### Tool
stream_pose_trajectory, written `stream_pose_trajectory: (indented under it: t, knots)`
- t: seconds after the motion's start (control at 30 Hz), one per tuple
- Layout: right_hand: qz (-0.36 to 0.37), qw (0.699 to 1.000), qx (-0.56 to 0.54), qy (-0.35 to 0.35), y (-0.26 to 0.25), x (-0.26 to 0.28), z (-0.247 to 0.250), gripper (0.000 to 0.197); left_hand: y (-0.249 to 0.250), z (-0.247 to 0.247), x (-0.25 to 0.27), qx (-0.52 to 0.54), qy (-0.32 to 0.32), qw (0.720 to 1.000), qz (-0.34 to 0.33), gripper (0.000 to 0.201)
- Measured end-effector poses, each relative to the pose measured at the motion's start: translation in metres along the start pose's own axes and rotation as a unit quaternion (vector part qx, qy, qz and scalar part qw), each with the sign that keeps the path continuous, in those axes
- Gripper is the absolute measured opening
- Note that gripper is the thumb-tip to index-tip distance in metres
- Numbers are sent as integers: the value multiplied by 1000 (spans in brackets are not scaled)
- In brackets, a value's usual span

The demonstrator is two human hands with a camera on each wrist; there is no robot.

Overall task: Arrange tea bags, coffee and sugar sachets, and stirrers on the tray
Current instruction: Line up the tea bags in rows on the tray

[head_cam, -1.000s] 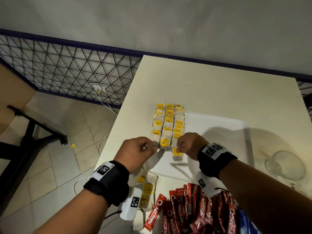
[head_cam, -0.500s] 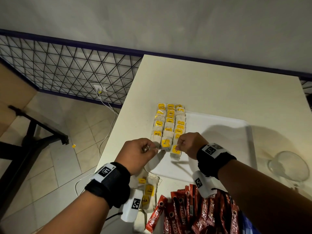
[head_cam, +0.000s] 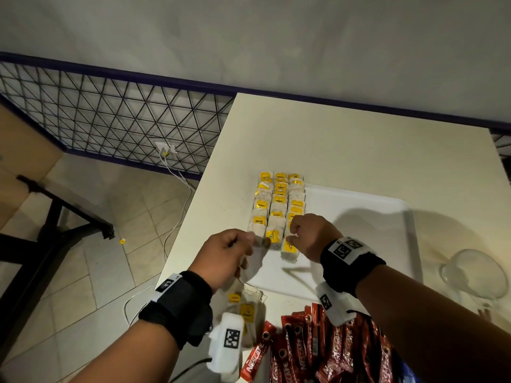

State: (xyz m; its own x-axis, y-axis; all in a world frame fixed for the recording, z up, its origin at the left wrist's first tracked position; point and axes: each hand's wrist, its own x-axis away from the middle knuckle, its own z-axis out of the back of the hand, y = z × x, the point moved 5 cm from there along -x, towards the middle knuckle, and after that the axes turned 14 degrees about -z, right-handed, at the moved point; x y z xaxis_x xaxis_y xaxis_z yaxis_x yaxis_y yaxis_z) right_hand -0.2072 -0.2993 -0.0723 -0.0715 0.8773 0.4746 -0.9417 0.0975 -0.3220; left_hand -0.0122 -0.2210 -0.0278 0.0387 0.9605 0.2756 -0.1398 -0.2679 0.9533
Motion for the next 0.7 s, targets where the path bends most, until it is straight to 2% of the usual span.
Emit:
stream_pose_trajectory:
  t: [0.03,0.07,0.1,0.17,0.23,0.3,0.37,0.43,0.5,0.63,0.67,0.7]
  knots:
    - [20,999,-19,17,-5,5,7,13,-2,-6,2,142,8,988,53,37]
    - [47,997,-48,32,-12,12,14,11,-2,-11,4,264,18,960,96,46]
    - [76,992,-84,45,-20,20,21,9,-1,-13,5,342,28,931,122,54]
    - [137,978,-145,66,-38,37,34,6,-1,-16,5,417,37,898,138,68]
    - [198,964,-163,73,-57,56,42,8,1,-18,6,453,38,880,138,81]
    - [246,957,-146,56,-74,71,42,8,5,-20,7,483,34,865,131,92]
    - [254,962,-98,19,-84,78,36,15,10,-22,7,507,29,851,131,94]
    - [234,972,-37,9,-86,77,30,27,14,-23,7,517,25,846,127,92]
    - [209,977,-31,15,-83,74,31,32,18,-22,8,515,26,849,114,93]
    - [182,979,-85,28,-76,72,38,16,20,-17,10,522,27,846,102,93]
    - [164,980,-111,27,-74,72,41,12,19,-16,11,507,26,856,100,86]
    - [139,979,-147,20,-70,70,43,11,20,-16,12,470,27,877,94,72]
